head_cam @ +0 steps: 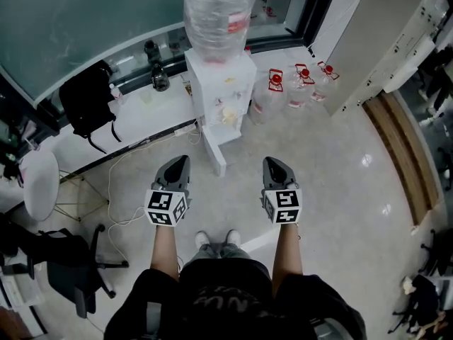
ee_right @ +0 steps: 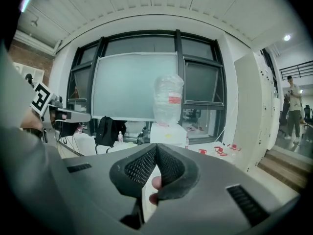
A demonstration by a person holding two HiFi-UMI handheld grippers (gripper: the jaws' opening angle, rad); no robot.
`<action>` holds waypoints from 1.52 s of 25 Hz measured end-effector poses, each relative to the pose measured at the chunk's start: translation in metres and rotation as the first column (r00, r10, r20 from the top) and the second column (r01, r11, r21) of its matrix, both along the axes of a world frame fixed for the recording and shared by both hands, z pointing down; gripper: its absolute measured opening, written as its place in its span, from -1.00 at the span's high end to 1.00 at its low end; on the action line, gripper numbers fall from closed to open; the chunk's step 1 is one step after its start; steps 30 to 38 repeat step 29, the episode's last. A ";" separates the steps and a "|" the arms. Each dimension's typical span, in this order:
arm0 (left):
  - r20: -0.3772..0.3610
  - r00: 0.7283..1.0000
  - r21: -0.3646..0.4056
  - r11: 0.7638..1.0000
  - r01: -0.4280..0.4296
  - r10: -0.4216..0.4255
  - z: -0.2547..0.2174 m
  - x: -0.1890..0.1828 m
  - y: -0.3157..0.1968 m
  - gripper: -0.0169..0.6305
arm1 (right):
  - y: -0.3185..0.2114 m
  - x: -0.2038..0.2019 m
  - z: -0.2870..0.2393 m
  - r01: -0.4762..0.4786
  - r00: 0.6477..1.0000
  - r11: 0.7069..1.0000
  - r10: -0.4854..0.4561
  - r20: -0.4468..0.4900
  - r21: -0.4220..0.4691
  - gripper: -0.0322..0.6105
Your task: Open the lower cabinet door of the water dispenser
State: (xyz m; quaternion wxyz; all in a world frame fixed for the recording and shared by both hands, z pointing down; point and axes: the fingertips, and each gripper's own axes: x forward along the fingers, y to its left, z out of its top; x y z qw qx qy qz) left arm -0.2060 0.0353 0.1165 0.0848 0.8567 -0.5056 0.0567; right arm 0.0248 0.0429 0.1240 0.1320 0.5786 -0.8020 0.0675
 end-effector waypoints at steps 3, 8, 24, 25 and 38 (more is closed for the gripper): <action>-0.020 1.000 0.024 1.000 -0.009 0.009 -0.015 0.003 0.002 0.91 | 0.005 0.006 -0.015 -0.013 1.000 1.000 0.013 0.006 0.028 0.86; -0.005 1.000 0.046 0.999 -0.014 0.014 -0.030 0.005 0.010 0.91 | 0.022 0.009 -0.033 -0.010 1.000 0.999 0.011 -0.017 0.053 0.86; -0.010 0.998 0.130 0.990 -0.055 0.057 -0.064 0.001 0.022 0.91 | 0.044 0.003 -0.056 -0.067 0.998 0.991 0.066 0.016 0.116 0.86; -0.006 0.998 0.133 0.989 -0.057 0.058 -0.065 0.000 0.021 0.91 | 0.043 0.003 -0.055 -0.070 0.998 0.990 0.069 0.013 0.120 0.86; 0.003 0.998 0.147 0.987 -0.062 0.062 -0.068 -0.004 0.018 0.91 | 0.037 0.002 -0.053 -0.077 0.997 0.987 0.079 -0.006 0.138 0.86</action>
